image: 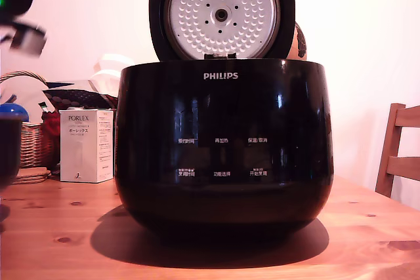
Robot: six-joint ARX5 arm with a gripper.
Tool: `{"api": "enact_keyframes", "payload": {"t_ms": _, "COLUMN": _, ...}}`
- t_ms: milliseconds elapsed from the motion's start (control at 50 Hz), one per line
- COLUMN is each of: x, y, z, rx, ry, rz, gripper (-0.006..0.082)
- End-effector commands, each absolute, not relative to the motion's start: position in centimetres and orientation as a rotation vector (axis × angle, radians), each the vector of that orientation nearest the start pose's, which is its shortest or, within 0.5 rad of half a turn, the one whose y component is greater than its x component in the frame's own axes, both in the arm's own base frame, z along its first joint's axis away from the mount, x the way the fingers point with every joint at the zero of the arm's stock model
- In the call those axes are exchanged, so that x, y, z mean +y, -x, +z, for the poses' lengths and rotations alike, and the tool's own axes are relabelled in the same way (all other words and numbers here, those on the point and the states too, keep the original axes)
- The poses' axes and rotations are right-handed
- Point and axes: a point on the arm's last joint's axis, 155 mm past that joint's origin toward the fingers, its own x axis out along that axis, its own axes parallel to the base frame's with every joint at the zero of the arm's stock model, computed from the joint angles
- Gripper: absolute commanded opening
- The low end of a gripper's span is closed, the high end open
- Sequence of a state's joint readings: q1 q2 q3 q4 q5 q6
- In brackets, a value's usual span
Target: Pick up the metallic pot next to the rice cooker
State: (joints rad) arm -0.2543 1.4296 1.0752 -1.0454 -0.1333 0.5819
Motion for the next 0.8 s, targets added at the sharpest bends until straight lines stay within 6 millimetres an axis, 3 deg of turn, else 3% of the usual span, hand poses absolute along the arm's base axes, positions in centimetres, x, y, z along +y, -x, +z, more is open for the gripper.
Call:
{"api": "enact_keyframes", "payload": {"t_ms": 0, "x": -4.7, "y": -27.5, "z": 10.2, "rx": 1.311, "ry": -0.773, "rz": -0.493, "gripper": -0.0024}}
{"api": "enact_keyframes", "payload": {"t_ms": 380, "x": -5.9, "y": -25.7, "z": 15.4, "rx": 1.356, "ry": -0.781, "rz": -0.503, "gripper": -0.0024}}
{"api": "enact_keyframes", "payload": {"t_ms": 780, "x": -11.4, "y": -27.0, "z": 20.3, "rx": 1.143, "ry": -0.851, "rz": -0.596, "gripper": -0.0024}}
